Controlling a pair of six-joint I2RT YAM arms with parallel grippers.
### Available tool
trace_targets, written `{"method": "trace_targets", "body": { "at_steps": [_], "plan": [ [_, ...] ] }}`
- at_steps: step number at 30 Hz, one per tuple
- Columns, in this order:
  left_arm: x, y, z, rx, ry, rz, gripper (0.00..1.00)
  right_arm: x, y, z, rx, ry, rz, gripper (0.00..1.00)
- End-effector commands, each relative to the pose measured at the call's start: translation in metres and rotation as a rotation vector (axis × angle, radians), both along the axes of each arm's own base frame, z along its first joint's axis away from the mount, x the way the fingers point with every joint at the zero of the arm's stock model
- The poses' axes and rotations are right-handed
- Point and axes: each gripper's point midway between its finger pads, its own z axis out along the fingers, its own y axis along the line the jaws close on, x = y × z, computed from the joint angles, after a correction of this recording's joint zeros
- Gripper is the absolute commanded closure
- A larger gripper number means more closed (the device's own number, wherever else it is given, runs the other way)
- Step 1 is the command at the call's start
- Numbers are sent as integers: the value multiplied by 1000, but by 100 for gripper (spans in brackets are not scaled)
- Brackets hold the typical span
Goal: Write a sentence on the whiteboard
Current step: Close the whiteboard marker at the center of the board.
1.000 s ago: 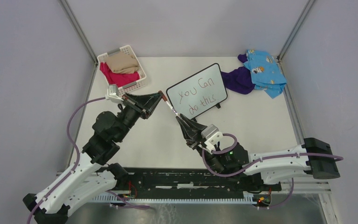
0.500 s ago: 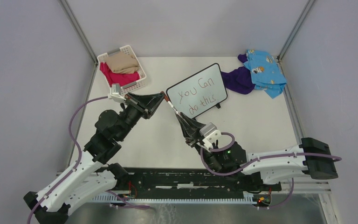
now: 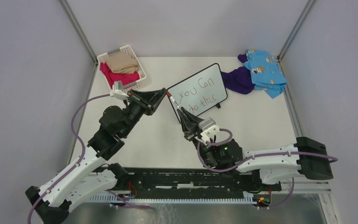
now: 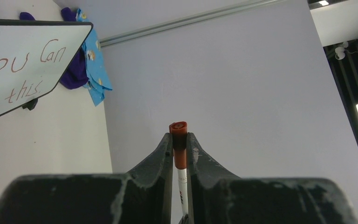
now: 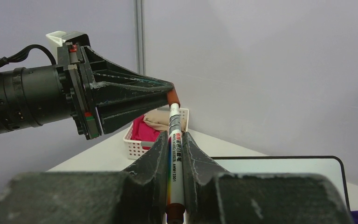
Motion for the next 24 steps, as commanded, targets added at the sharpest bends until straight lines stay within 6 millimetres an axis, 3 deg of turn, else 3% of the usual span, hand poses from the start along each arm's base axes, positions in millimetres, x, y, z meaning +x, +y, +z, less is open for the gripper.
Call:
{"method": "trace_targets", "body": {
  "at_steps": [1,11,24],
  "plan": [
    [-10,-6,35,-43,-96,-32,98,16,-21,27,116,10,-92,100],
    [-16,-28,33,-31,-98,-76,98,18,-20,29,117,-4,-84,100],
    [-25,-35,27,-11,-104,-106,98,20,-25,29,114,-13,-77,100]
  ]
}}
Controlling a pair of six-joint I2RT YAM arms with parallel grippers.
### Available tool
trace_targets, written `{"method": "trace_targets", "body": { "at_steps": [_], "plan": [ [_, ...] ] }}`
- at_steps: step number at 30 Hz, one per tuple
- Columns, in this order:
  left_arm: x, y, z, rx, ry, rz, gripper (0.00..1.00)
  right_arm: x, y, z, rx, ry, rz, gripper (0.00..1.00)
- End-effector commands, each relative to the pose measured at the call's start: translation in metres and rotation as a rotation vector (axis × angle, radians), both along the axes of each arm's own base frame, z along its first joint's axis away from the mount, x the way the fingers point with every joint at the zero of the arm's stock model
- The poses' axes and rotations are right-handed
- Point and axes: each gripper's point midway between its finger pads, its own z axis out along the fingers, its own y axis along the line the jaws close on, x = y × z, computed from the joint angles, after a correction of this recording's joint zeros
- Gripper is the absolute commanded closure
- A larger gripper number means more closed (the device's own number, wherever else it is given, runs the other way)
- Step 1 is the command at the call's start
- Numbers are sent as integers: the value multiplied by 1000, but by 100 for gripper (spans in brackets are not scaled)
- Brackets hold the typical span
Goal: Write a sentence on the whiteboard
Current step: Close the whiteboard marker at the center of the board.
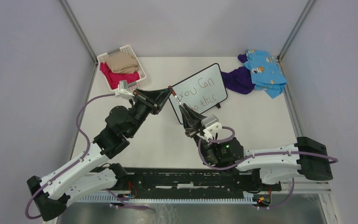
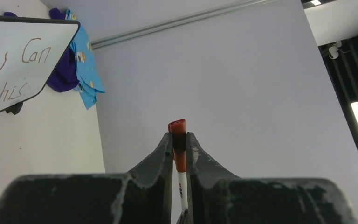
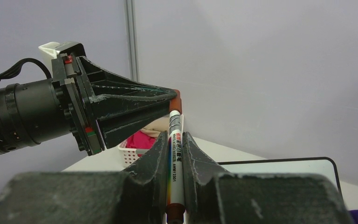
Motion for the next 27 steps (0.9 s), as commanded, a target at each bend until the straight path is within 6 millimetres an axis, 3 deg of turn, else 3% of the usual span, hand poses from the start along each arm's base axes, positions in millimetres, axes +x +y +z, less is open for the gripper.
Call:
{"method": "trace_targets", "body": {
  "at_steps": [1,18,22,27],
  "plan": [
    [-27,-15,17,13,-78,-117,98,12,-19,18,74,-1,-50,100],
    [-66,-67,-2,85,-92,-258,98,20,-24,24,83,-11,-65,100],
    [-67,-65,-3,90,-94,-238,98,19,-27,27,85,-16,-64,100],
    [-60,-45,-2,123,-86,-153,98,17,-34,32,98,-24,-58,100]
  ]
}}
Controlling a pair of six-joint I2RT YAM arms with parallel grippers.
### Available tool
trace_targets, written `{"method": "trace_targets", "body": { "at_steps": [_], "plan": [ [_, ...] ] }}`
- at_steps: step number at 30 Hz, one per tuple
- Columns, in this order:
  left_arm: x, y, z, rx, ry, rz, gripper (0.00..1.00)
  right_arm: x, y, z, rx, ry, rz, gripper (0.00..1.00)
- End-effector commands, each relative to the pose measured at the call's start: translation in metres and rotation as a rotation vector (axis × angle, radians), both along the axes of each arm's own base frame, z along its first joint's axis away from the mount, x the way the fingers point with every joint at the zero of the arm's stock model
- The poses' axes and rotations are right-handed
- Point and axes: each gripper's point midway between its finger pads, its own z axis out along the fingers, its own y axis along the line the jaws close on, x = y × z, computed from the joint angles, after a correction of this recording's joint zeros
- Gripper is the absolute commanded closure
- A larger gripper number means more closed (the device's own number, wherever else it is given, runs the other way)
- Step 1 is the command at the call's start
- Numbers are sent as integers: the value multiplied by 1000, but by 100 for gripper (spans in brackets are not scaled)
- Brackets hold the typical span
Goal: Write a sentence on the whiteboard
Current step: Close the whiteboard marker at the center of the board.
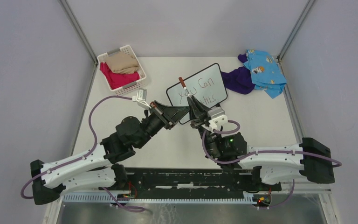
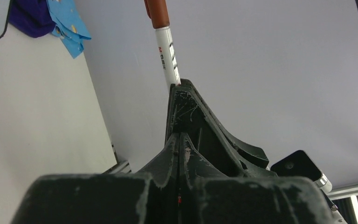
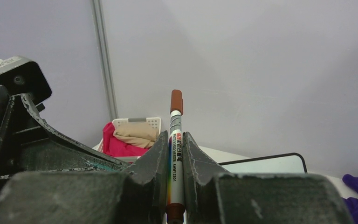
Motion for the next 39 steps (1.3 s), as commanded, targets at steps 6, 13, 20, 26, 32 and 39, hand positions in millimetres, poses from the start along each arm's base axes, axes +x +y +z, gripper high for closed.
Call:
{"method": "trace_targets", "body": {
  "at_steps": [6,13,20,26,32,39],
  "plan": [
    [7,50,25,96,-113,177,51,-21,-13,25,63,-56,136,100],
    [8,72,65,116,-223,255,25,-49,-12,27,64,-110,326,100],
    [3,48,91,95,-307,182,26,-67,-8,32,82,-141,445,100],
    [5,34,86,108,-297,155,34,-71,-6,34,97,-145,474,100],
    [7,35,79,102,-272,165,45,-67,-8,34,114,-137,451,100],
    [9,40,72,77,-236,181,49,-61,-11,31,130,-118,422,100]
  ]
}}
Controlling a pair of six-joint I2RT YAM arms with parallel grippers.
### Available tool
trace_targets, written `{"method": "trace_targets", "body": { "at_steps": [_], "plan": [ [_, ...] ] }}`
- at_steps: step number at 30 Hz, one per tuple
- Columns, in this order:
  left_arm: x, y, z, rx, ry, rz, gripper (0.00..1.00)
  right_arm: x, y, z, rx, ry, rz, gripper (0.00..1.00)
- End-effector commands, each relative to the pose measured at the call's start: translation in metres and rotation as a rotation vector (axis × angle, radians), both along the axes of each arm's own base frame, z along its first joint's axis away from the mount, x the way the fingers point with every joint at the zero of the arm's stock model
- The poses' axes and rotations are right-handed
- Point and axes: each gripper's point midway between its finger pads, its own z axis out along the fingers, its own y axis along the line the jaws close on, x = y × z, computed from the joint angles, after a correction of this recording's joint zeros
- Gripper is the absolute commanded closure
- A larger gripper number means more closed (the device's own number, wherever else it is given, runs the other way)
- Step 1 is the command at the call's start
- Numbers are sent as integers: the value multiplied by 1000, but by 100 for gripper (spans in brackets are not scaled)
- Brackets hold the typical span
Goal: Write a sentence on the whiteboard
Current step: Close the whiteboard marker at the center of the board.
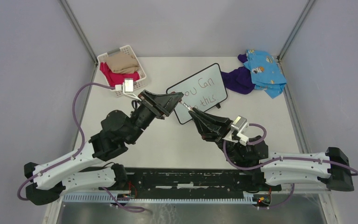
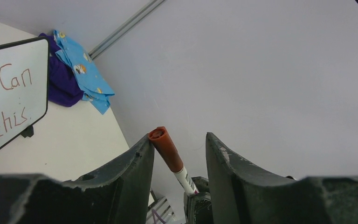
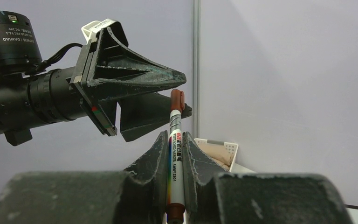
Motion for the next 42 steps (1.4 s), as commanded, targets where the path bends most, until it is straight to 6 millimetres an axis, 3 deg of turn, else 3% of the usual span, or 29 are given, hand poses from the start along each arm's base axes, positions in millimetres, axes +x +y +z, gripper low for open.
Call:
{"method": "trace_targets", "body": {
  "at_steps": [1,9,23,27,33,42],
  "plan": [
    [2,12,13,-79,-2,37,51,3,-8,7,57,18,-17,100],
    [5,18,9,-91,19,64,60,5,-9,6,58,24,-31,100],
    [3,1,5,-90,27,9,75,3,-8,6,54,19,-22,100],
    [2,0,6,-94,26,5,74,2,-7,7,53,16,-14,100],
    [3,5,10,-100,18,21,64,2,-8,7,54,15,-11,100],
    [2,6,12,-107,9,17,68,-1,-4,7,44,5,7,100]
  ]
}}
